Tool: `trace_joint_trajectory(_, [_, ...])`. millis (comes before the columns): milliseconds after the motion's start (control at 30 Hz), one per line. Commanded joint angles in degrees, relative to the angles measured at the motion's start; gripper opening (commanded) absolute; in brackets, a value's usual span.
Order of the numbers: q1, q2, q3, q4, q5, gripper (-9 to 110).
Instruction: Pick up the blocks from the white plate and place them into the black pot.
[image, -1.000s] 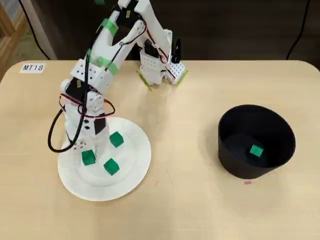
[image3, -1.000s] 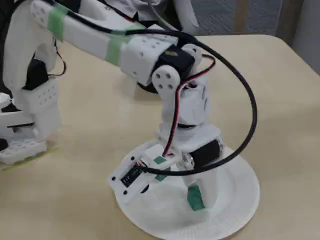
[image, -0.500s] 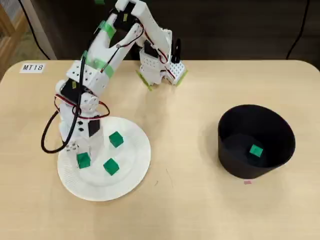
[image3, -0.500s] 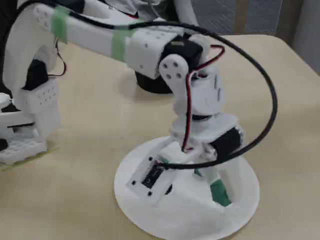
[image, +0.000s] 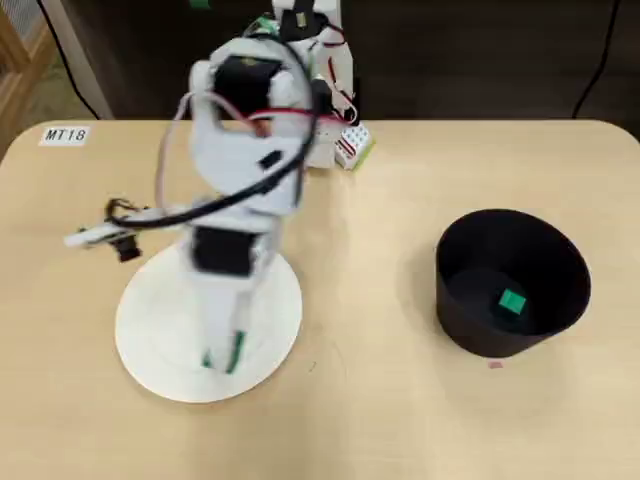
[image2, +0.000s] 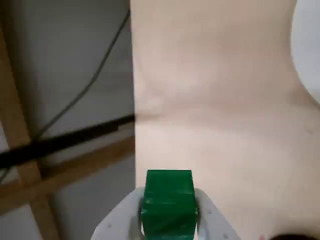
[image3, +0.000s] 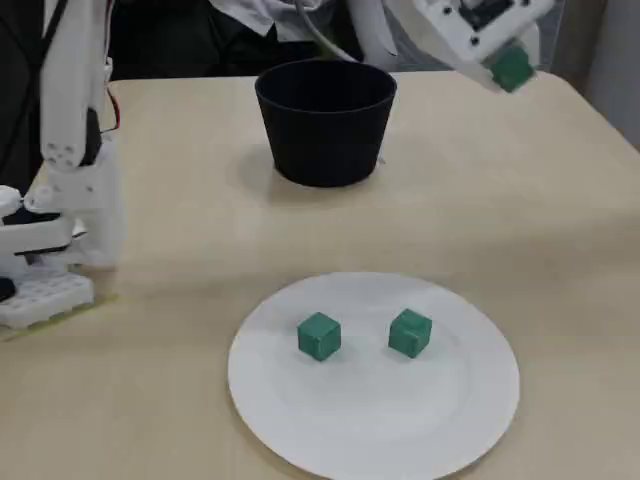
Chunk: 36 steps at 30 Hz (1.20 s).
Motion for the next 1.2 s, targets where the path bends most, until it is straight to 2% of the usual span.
trace_joint_trajectory(0, [-10.5,5.7,-3.2,5.4,1.2,-2])
trace_joint_trajectory(267, [-30.5,7.6,-2.6,14.0,5.4,-2])
trace_joint_trajectory(500, [-38.3,6.6,1.0,15.7,8.5,-2])
trace_joint_trajectory(1167, [-33.0,-7.6,1.9,8.0,9.8,-2])
